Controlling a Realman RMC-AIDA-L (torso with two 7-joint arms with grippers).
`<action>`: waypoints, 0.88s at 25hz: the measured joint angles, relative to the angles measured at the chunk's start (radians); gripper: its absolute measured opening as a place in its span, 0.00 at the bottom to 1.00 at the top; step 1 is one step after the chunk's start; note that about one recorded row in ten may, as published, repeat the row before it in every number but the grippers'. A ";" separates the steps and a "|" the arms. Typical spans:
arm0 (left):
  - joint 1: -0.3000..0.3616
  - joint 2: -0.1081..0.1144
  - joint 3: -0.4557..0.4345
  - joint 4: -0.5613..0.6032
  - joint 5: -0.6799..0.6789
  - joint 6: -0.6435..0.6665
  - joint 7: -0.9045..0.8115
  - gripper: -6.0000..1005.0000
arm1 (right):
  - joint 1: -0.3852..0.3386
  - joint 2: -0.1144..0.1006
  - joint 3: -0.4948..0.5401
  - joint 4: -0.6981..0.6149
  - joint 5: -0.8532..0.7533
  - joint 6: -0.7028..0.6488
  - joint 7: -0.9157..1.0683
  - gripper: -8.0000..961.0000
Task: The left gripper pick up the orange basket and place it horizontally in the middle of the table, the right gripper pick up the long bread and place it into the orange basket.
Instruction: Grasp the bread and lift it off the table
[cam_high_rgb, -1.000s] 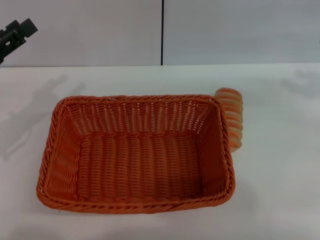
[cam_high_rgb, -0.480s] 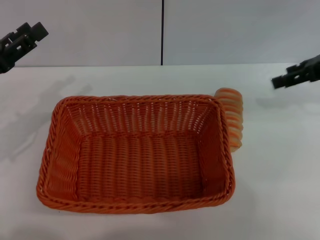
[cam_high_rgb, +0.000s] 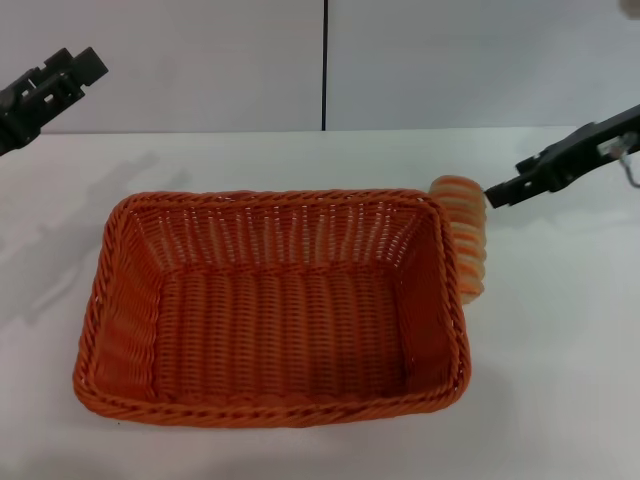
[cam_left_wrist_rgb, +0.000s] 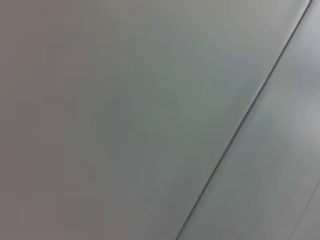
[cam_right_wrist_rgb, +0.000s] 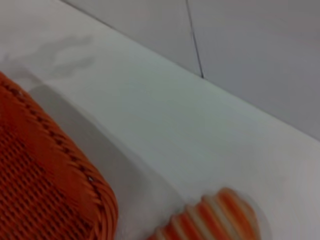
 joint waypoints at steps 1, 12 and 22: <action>0.000 0.000 0.000 0.000 0.000 0.000 0.000 0.78 | 0.002 0.005 -0.010 0.003 0.000 0.012 -0.001 0.77; 0.000 0.001 0.020 -0.022 0.003 0.003 0.000 0.78 | 0.017 0.051 -0.107 0.038 -0.002 0.098 -0.002 0.76; -0.007 0.000 0.043 -0.022 0.005 0.000 0.002 0.78 | 0.054 0.057 -0.119 0.125 -0.003 0.154 -0.001 0.76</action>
